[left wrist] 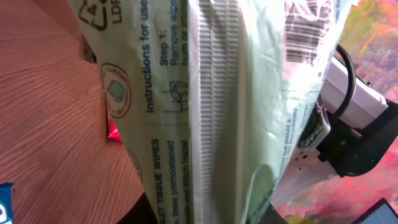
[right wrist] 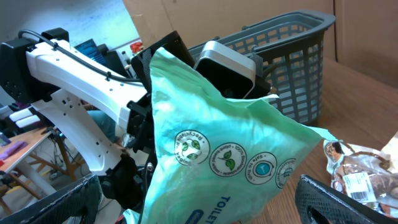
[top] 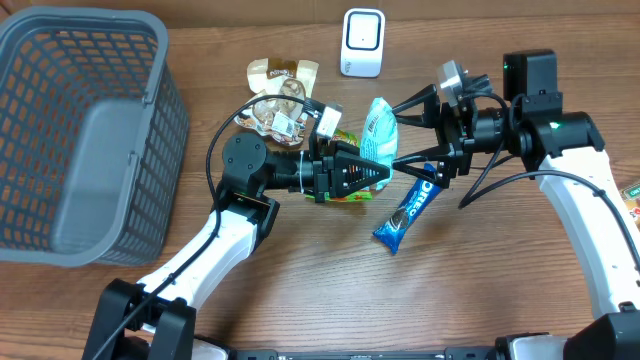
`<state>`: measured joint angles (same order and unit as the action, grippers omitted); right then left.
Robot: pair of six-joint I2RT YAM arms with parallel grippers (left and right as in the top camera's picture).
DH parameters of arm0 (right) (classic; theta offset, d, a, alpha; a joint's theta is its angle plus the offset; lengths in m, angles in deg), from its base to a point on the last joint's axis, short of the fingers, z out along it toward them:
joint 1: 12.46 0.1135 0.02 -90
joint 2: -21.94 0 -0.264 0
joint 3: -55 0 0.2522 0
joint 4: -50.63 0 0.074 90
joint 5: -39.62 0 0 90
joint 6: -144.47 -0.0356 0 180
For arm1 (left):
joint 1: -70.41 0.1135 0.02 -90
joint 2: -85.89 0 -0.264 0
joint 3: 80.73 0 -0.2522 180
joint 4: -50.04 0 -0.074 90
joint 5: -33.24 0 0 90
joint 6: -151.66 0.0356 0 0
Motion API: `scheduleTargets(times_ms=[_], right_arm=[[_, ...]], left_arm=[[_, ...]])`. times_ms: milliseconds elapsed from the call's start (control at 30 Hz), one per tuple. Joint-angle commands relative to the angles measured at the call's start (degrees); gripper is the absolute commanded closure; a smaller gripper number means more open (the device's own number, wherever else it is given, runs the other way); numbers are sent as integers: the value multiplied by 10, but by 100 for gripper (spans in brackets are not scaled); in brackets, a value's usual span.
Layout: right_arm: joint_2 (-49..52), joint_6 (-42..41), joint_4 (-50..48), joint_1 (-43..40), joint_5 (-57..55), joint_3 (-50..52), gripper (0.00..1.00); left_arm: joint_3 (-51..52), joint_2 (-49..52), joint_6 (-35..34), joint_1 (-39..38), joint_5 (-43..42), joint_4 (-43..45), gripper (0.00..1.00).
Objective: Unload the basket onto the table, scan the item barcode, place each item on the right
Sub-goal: 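Close the right gripper on the mint-green pack held by the left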
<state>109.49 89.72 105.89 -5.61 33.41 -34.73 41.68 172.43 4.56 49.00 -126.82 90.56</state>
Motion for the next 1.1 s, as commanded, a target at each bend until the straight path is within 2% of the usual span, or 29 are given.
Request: scheduleTargets(times_ms=[0,400,633,700,1000,1067], right_arm=[[-7,-11,-3,3,20,-9,0],[-7,-45,-40,16,20,-9,3],[-7,-98,-94,37,4,-9,5],[-7,-98,-94,38,3,-9,9],[-7,-100,-93,38,3,-9,37],[-7,-101,-93,38,3,-9,38]], left_arm=[[-10,3,-7,-4,2,6,81],[-10,3,-1,-8,-1,0,82],[-10,3,-1,-16,0,0,82],[-10,3,-1,-16,0,0,82],[-10,3,-1,-16,0,0,83],[-10,3,-1,-16,-1,0,83]])
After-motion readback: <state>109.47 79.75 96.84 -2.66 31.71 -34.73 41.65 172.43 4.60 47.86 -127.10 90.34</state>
